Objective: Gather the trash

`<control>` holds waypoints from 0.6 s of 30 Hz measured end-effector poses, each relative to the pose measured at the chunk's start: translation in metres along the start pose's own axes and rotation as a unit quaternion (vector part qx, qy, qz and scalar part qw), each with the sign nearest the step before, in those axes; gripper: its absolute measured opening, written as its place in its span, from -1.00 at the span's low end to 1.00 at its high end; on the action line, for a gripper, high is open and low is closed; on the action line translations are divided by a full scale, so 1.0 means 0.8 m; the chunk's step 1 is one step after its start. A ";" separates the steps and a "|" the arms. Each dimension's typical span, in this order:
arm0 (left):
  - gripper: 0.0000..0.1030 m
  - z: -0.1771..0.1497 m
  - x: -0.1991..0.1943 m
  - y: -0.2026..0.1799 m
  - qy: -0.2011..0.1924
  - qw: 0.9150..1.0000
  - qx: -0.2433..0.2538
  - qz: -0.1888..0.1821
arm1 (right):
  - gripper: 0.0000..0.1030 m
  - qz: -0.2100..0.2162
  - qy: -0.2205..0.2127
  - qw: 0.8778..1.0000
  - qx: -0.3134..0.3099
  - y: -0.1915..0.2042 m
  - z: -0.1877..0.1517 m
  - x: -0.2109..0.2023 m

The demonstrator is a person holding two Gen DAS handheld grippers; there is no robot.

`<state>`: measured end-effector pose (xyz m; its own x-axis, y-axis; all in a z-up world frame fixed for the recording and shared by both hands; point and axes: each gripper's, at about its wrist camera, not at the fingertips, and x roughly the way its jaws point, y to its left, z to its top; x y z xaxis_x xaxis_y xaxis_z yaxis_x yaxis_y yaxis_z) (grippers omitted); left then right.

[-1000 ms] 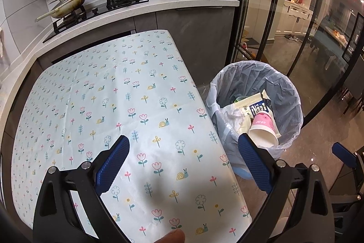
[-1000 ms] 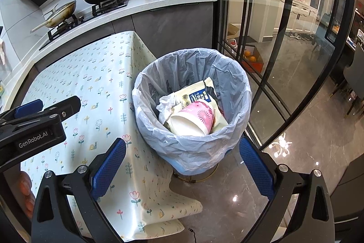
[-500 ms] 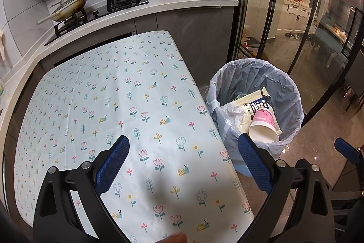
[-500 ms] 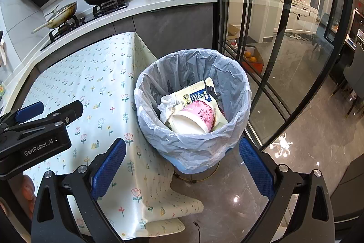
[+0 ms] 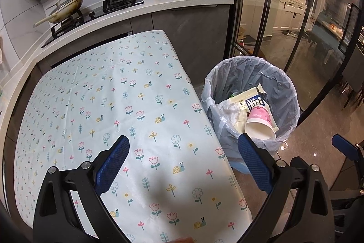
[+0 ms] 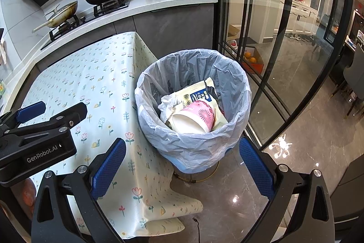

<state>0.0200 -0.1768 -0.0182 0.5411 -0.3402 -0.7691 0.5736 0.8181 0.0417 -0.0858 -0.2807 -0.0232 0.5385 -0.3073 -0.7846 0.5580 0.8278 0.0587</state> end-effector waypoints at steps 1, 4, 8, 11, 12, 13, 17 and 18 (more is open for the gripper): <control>0.78 -0.001 0.000 0.000 0.001 1.000 0.000 0.000 | 0.87 0.000 0.000 1.000 0.000 0.000 0.000 0.000; 0.78 -0.003 -0.001 0.000 0.000 1.000 -0.004 0.005 | 0.87 0.000 0.001 1.000 0.000 0.001 0.000 0.000; 0.78 -0.005 0.001 0.003 0.005 1.000 -0.011 0.006 | 0.87 -0.002 0.003 1.000 0.000 0.001 -0.002 0.000; 0.78 -0.006 0.002 0.003 0.009 1.000 -0.012 0.006 | 0.87 -0.002 0.003 1.000 0.000 0.001 -0.003 0.000; 0.78 -0.007 0.002 0.003 0.010 1.000 -0.011 0.006 | 0.87 -0.002 0.003 1.000 0.000 0.001 -0.003 0.000; 0.78 -0.007 0.002 0.003 0.010 1.000 -0.010 0.006 | 0.87 -0.002 0.003 1.000 0.000 0.000 -0.003 0.000; 0.78 -0.008 0.003 0.000 0.011 1.000 -0.005 0.005 | 0.87 -0.003 0.004 1.000 0.001 0.000 -0.004 0.001; 0.78 -0.008 0.003 0.000 0.012 1.000 -0.004 0.005 | 0.87 -0.003 0.004 1.000 0.001 0.000 -0.004 0.001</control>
<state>0.0171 -0.1744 -0.0241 0.5314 -0.3216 -0.7837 0.5632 0.8252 0.0433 -0.0875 -0.2795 -0.0258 0.5299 -0.3083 -0.7901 0.5619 0.8254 0.0548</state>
